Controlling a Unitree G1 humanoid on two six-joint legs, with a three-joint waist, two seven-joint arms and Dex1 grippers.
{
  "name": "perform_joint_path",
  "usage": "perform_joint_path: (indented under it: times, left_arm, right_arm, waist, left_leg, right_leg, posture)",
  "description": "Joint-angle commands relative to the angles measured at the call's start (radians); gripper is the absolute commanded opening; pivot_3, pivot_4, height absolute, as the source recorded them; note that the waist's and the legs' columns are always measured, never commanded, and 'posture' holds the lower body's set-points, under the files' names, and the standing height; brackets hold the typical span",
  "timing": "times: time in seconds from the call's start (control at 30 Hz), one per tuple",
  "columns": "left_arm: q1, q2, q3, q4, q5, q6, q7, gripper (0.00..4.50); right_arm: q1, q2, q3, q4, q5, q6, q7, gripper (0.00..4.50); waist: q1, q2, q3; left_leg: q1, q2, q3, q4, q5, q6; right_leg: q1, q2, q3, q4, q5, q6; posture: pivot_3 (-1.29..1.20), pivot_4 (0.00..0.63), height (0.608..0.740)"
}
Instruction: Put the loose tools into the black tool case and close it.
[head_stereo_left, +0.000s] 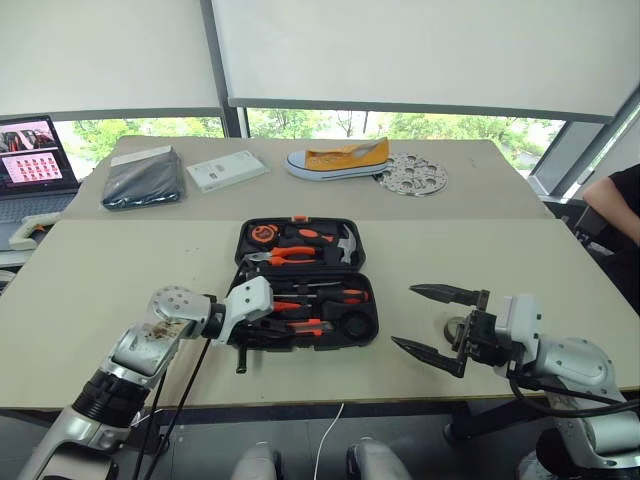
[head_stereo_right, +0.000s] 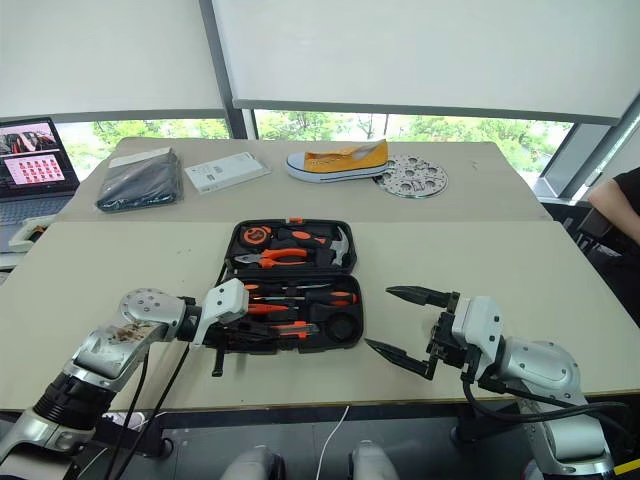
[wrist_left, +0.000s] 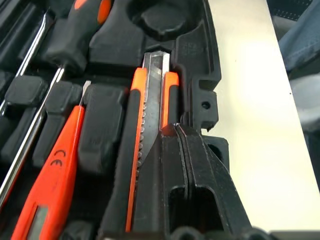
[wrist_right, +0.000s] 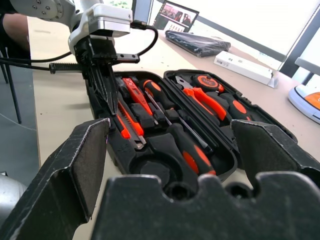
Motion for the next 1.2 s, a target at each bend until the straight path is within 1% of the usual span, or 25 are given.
perform_joint_path:
  times: [0.03,0.1,0.2,0.27,0.3,0.33,0.4,0.5,0.53,0.57,0.6,0.63,0.67,0.7,0.77,0.83,0.9,0.93,1.0,1.1,1.17,1.2]
  left_arm:
    - [0.032,-0.015,-0.020,0.066,0.018,0.030,0.025,0.04]
    - [0.024,-0.059,0.032,0.081,-0.025,-0.044,0.029,0.04]
    - [0.017,-0.117,0.124,0.080,-0.114,-0.155,-0.005,0.04]
    - [0.025,-0.109,0.180,0.067,-0.187,-0.171,-0.070,0.04]
    - [0.035,-0.101,0.203,0.062,-0.215,-0.212,-0.115,0.04]
    - [0.046,-0.090,0.234,0.063,-0.235,-0.235,-0.133,0.29]
    - [0.063,-0.069,0.287,0.077,-0.250,-0.281,-0.146,0.76]
    - [0.089,-0.027,0.364,0.080,-0.298,-0.339,-0.217,1.88]
    - [0.092,-0.014,0.387,0.074,-0.308,-0.343,-0.218,2.21]
    - [0.096,-0.002,0.414,0.064,-0.326,-0.334,-0.213,2.72]
    - [0.100,0.006,0.429,0.056,-0.337,-0.326,-0.206,2.92]
    - [0.125,0.027,0.467,0.065,-0.339,-0.340,-0.208,3.31]
    - [0.160,0.049,0.500,0.078,-0.342,-0.354,-0.226,3.60]
    - [0.202,0.049,0.542,0.093,-0.369,-0.384,-0.265,3.99]
    - [0.248,0.022,0.590,0.130,-0.387,-0.474,-0.304,4.38]
    - [0.273,0.003,0.582,0.177,-0.368,-0.556,-0.355,4.38]
    - [0.291,-0.009,0.558,0.180,-0.365,-0.549,-0.368,4.38]
    - [0.295,-0.015,0.549,0.173,-0.367,-0.548,-0.369,4.38]
    - [0.306,-0.028,0.528,0.122,-0.385,-0.523,-0.355,4.38]
    - [0.319,-0.041,0.485,0.032,-0.413,-0.477,-0.347,4.38]
    - [0.334,-0.043,0.454,-0.012,-0.420,-0.455,-0.351,4.38]
    - [0.341,-0.042,0.445,-0.026,-0.422,-0.448,-0.353,4.38]
  right_arm:
    - [-0.003,-0.003,-0.017,-0.029,0.010,-0.019,-0.005,4.50]
    - [-0.003,-0.003,-0.018,-0.027,0.011,-0.022,-0.004,4.50]
    - [0.004,-0.008,-0.034,-0.025,0.019,-0.022,-0.002,4.50]
    - [0.026,-0.014,-0.071,-0.022,0.030,-0.027,-0.002,4.50]
    - [0.041,-0.017,-0.095,-0.018,0.038,-0.028,-0.003,4.50]
    - [0.061,-0.021,-0.129,-0.006,0.039,-0.038,-0.002,4.50]
    - [0.116,-0.028,-0.198,0.034,0.022,-0.069,0.005,4.50]
    - [0.220,-0.021,-0.298,0.116,-0.012,-0.138,0.010,4.50]
    - [0.251,-0.019,-0.322,0.142,-0.025,-0.168,0.015,4.50]
    - [0.284,-0.014,-0.346,0.171,-0.038,-0.203,0.019,4.50]
    - [0.305,-0.012,-0.360,0.190,-0.046,-0.229,0.022,4.50]
    - [0.349,0.001,-0.394,0.228,-0.058,-0.261,0.015,4.50]
    - [0.391,0.013,-0.423,0.262,-0.068,-0.284,0.005,4.50]
    - [0.436,0.029,-0.445,0.292,-0.077,-0.303,-0.005,4.50]
    - [0.494,0.049,-0.458,0.323,-0.077,-0.315,-0.005,4.50]
    - [0.512,0.068,-0.450,0.349,-0.088,-0.336,-0.017,4.50]
    - [0.512,0.075,-0.434,0.338,-0.105,-0.338,-0.039,4.50]
    - [0.511,0.074,-0.429,0.320,-0.102,-0.323,-0.049,4.50]
    - [0.509,0.046,-0.424,0.234,-0.052,-0.227,-0.059,4.50]
    - [0.479,-0.074,-0.403,0.081,-0.009,-0.069,-0.035,4.50]
    - [0.427,-0.162,-0.369,-0.004,0.010,0.072,-0.058,4.50]
    - [0.412,-0.186,-0.361,-0.028,0.020,0.118,-0.068,4.50]
  waist:
    - [0.001,0.001,-0.001]
    - [0.003,0.004,-0.002]
    - [0.009,0.004,-0.002]
    - [0.011,0.003,-0.002]
    - [0.011,0.002,-0.001]
    - [0.011,0.002,-0.001]
    - [0.011,0.002,-0.001]
    - [0.013,0.002,-0.001]
    - [0.015,0.002,-0.001]
    - [0.016,0.002,-0.001]
    - [0.017,0.002,-0.001]
    - [0.017,0.002,-0.001]
    - [0.017,0.003,-0.001]
    - [0.016,0.003,-0.001]
    - [0.012,0.004,-0.002]
    - [0.011,0.004,-0.002]
    - [0.006,0.004,-0.002]
    - [0.003,0.004,-0.002]
    - [0.001,0.004,-0.001]
    - [-0.001,0.005,-0.001]
    - [-0.003,0.005,-0.001]
    - [-0.002,0.004,-0.001]
  left_leg:
    - [0.001,0.000,0.000,0.000,0.000,0.000]
    - [0.001,0.000,0.000,0.000,0.000,0.000]
    - [0.001,-0.001,0.000,0.000,0.000,0.000]
    - [-0.002,-0.001,0.000,0.001,0.000,0.000]
    - [-0.003,-0.001,0.000,0.002,0.000,0.000]
    - [-0.004,-0.001,0.000,0.002,0.000,0.000]
    - [-0.005,-0.001,0.000,0.001,0.000,0.000]
    - [-0.005,-0.001,0.000,0.000,-0.001,0.001]
    - [-0.005,-0.001,0.000,0.000,-0.001,0.001]
    - [-0.005,-0.001,0.000,0.000,-0.001,0.001]
    - [-0.005,-0.001,0.000,0.000,-0.001,0.001]
    - [-0.005,-0.001,0.000,0.000,-0.001,0.001]
    - [-0.005,-0.001,0.000,0.000,-0.001,0.001]
    - [-0.004,-0.001,0.000,0.000,-0.001,0.001]
    - [-0.003,0.000,0.001,-0.001,-0.001,0.001]
    - [-0.001,0.000,0.001,-0.005,-0.001,0.001]
    - [-0.001,0.000,0.001,-0.005,-0.001,0.001]
    - [0.000,0.000,0.001,-0.005,-0.001,0.001]
    - [0.001,0.000,0.001,-0.005,-0.001,0.001]
    - [0.003,0.001,0.001,-0.005,-0.001,0.001]
    - [0.004,0.001,0.001,-0.005,-0.001,0.001]
    - [0.004,0.000,0.001,-0.005,-0.001,0.001]
  right_leg:
    - [0.000,0.000,0.000,0.000,0.000,0.000]
    - [0.001,0.000,0.000,0.001,-0.001,-0.001]
    - [0.000,0.000,0.001,0.001,-0.002,-0.003]
    - [-0.001,-0.001,0.001,0.001,-0.002,-0.004]
    - [-0.003,-0.001,0.000,0.001,-0.002,-0.003]
    - [-0.003,-0.001,0.000,0.000,0.000,0.000]
    - [-0.004,-0.001,0.000,0.000,0.000,0.000]
    - [-0.003,-0.001,0.000,-0.002,-0.001,0.000]
    - [-0.003,-0.001,0.000,-0.002,-0.001,0.000]
    - [-0.003,-0.001,-0.001,-0.002,-0.001,0.000]
    - [-0.003,-0.001,-0.001,-0.002,-0.002,0.001]
    - [-0.003,-0.002,-0.001,-0.002,-0.002,0.001]
    - [-0.003,-0.002,-0.001,-0.002,-0.002,0.001]
    - [-0.003,-0.002,-0.001,-0.002,-0.003,-0.001]
    - [-0.003,-0.002,0.000,-0.002,-0.006,-0.006]
    - [-0.002,-0.003,-0.001,-0.002,-0.008,-0.008]
    - [-0.002,-0.003,0.000,-0.002,-0.007,-0.008]
    - [-0.002,-0.003,0.000,-0.001,-0.006,-0.007]
    - [-0.002,-0.004,0.001,-0.001,-0.006,-0.007]
    - [-0.002,-0.004,0.003,0.000,-0.006,-0.007]
    - [-0.001,-0.004,0.004,0.000,-0.005,-0.006]
    - [-0.001,-0.003,0.004,0.000,-0.005,-0.006]
  posture:
    - [0.00,0.150,0.740]
    - [0.00,0.150,0.740]
    - [0.00,0.150,0.740]
    - [0.00,0.150,0.740]
    - [0.00,0.150,0.740]
    - [0.00,0.150,0.740]
    - [0.00,0.150,0.740]
    - [0.00,0.150,0.740]
    - [0.00,0.150,0.740]
    - [0.00,0.150,0.740]
    - [0.00,0.150,0.740]
    - [0.00,0.150,0.740]
    - [0.00,0.150,0.740]
    - [0.00,0.150,0.740]
    - [0.00,0.150,0.740]
    - [0.00,0.150,0.740]
    - [0.00,0.150,0.740]
    - [0.00,0.150,0.740]
    - [0.00,0.150,0.740]
    - [0.00,0.150,0.740]
    - [0.00,0.150,0.740]
    - [0.00,0.150,0.740]
